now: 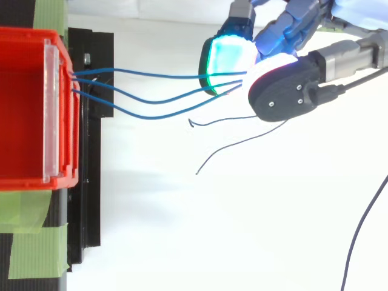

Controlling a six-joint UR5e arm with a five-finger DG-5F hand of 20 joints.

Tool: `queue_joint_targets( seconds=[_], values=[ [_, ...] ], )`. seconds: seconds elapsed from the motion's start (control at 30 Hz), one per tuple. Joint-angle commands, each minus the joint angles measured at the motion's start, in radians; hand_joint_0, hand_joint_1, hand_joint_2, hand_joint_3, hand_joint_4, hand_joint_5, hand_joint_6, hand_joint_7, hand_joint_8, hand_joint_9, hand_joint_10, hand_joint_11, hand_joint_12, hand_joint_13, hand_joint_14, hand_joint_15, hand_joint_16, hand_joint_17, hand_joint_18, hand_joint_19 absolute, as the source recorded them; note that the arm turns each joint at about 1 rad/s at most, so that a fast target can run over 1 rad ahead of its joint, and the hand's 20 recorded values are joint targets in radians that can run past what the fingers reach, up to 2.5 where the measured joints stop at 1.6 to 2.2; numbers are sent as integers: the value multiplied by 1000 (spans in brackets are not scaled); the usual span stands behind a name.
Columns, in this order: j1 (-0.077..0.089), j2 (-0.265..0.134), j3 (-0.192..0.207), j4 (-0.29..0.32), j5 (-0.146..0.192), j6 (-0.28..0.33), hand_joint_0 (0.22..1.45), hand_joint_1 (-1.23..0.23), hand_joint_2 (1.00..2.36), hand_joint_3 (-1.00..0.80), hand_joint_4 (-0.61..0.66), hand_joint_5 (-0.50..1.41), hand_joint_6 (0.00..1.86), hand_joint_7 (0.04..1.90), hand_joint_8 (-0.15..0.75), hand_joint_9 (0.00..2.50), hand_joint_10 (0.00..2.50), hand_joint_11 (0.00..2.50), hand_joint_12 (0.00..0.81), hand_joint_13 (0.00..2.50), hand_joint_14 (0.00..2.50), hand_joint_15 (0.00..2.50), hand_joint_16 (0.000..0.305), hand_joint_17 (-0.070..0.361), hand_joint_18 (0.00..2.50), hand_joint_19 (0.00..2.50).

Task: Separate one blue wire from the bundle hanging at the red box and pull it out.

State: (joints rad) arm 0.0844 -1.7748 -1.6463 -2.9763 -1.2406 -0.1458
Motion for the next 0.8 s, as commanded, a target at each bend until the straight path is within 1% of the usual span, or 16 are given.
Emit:
queue_joint_targets(
  seconds=[0.0,0.33,0.63,0.77],
  values=[
    [0,0,0,0,1,0,645,-830,1023,-193,217,-219,919,876,361,1080,15,1282,447,1290,24,1145,58,130,778,434],
    [0,0,0,-1,1,0,662,-878,1022,-93,236,-230,924,882,355,1012,15,1288,453,1263,24,1140,58,130,758,426],
    [0,0,0,-1,1,0,629,-925,1020,-114,258,-245,922,891,356,900,16,1258,453,1202,24,1129,60,135,711,408],
    [0,0,0,-1,0,0,624,-930,1019,-114,257,-248,920,904,356,888,17,1257,453,1191,25,1126,61,136,705,411]
  ],
)
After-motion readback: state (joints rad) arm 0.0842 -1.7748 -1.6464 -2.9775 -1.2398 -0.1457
